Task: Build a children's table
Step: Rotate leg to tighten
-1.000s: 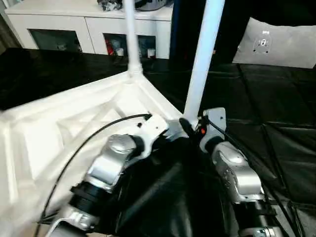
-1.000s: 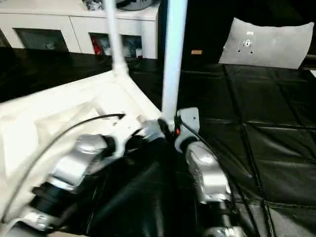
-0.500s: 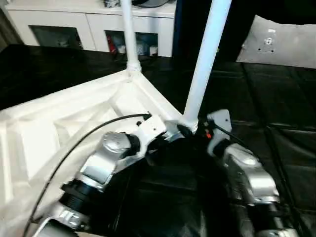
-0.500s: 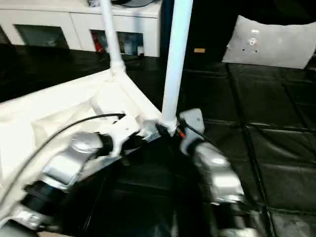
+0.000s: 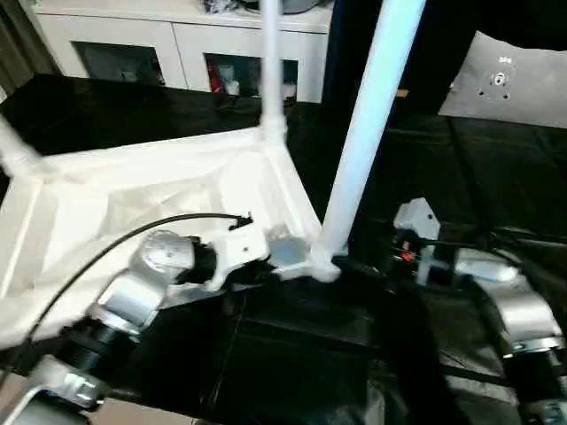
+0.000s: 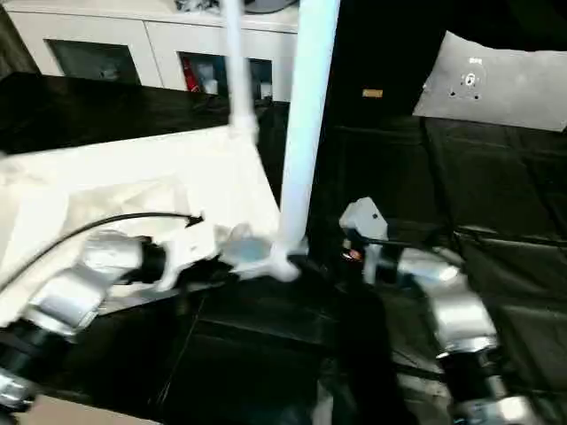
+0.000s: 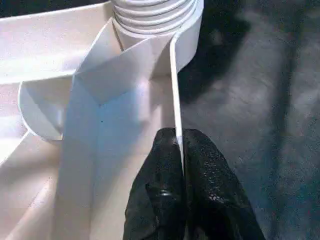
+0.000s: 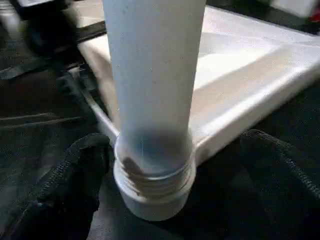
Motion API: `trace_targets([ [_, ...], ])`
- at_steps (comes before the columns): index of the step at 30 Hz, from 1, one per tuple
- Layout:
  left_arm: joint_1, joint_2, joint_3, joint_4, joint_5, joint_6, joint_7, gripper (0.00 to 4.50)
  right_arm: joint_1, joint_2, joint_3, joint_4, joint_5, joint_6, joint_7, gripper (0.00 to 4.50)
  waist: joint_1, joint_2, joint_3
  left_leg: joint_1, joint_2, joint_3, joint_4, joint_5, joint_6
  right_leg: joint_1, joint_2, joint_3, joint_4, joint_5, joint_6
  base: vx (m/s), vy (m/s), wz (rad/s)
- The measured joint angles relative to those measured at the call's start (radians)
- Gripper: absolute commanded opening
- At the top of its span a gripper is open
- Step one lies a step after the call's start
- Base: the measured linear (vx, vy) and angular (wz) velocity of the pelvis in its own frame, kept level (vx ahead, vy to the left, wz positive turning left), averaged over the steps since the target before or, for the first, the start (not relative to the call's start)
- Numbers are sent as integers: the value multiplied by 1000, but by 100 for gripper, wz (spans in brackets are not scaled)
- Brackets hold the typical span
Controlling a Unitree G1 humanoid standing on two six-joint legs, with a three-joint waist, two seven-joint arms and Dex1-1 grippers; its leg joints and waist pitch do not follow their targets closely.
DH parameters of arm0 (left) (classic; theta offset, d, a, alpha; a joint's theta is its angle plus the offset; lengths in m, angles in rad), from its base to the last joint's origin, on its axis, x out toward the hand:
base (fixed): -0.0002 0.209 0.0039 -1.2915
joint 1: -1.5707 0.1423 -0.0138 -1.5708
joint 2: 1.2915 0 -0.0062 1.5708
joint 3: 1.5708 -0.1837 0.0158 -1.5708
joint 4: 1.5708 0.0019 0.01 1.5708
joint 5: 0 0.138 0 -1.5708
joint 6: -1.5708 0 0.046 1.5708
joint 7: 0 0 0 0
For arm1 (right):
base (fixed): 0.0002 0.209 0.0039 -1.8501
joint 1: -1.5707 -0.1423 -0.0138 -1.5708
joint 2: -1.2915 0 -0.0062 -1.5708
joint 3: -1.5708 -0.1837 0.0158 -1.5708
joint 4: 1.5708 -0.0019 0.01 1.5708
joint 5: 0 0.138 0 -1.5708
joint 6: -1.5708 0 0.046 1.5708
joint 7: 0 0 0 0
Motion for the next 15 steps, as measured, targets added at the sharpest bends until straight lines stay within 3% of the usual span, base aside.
trace_targets([
  [2, -1, 13, 0, 8, -14, -19, -47, 0, -14, -1, 9, 23, 7, 0, 40, 427, 0, 0, 0, 0, 0, 0, 1, 0, 0, 0, 0, 0, 0, 0, 0, 0, 0, 0],
  [4, -1, 18, -3, 15, -28, -30, -76, 0, -28, -2, 20, 32, 19, 1, 71, 393, 1, 0, 0, 0, 0, 0, 1, 0, 0, 0, 0, 0, 0, 0, 0, 0, 0, 0],
  [15, -12, 29, -2, 30, -69, -18, -146, 0, -56, -2, 53, 57, 60, 35, 185, 304, 12, -2, 1, 0, 1, 3, 1, 0, 0, 0, 0, 0, 1, 0, 0, 0, 0, 0],
])
